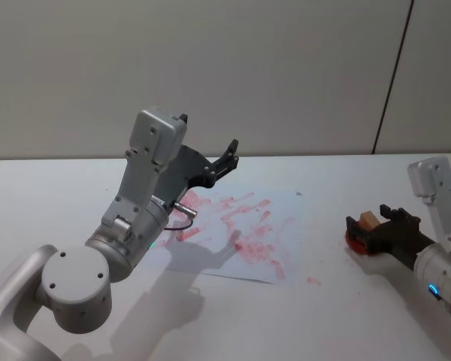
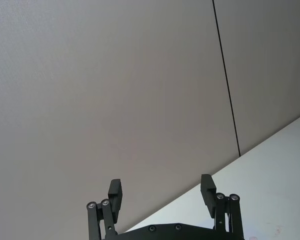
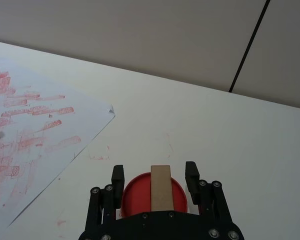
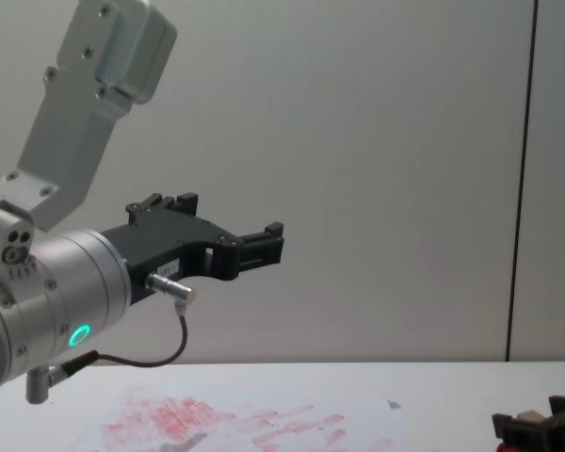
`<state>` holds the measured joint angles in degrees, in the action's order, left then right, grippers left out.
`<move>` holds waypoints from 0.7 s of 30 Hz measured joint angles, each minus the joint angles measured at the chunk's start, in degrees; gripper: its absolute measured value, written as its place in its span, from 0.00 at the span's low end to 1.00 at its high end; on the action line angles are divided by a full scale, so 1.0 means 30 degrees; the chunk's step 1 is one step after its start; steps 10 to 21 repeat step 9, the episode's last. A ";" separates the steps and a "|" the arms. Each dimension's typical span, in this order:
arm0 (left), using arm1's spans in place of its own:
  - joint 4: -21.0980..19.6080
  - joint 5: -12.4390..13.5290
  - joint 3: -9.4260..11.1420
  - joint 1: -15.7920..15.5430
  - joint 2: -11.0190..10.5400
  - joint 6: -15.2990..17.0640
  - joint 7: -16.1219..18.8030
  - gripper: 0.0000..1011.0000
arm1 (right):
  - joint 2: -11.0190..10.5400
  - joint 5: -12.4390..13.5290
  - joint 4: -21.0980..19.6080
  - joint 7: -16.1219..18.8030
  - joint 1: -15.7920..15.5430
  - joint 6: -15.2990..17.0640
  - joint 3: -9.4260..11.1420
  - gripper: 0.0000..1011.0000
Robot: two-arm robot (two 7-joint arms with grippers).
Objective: Use the one hand to pick up the stamp and affix it onto the A4 paper.
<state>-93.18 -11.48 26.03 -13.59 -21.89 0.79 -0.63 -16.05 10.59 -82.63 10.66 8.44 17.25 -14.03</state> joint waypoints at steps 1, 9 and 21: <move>0.0000 0.0000 -0.0001 0.0000 -0.0001 0.0001 -0.0001 0.99 | 0.0009 -0.0014 0.0022 0.0009 0.0014 -0.0005 -0.0007 0.75; 0.0000 0.0000 0.0000 0.0000 -0.0001 0.0000 -0.0001 0.99 | 0.0049 -0.0073 0.0118 0.0039 0.0072 -0.0026 -0.0030 0.96; 0.0000 0.0000 0.0000 0.0000 -0.0001 0.0000 -0.0001 0.99 | 0.0049 -0.0073 0.0118 0.0039 0.0072 -0.0026 -0.0030 0.96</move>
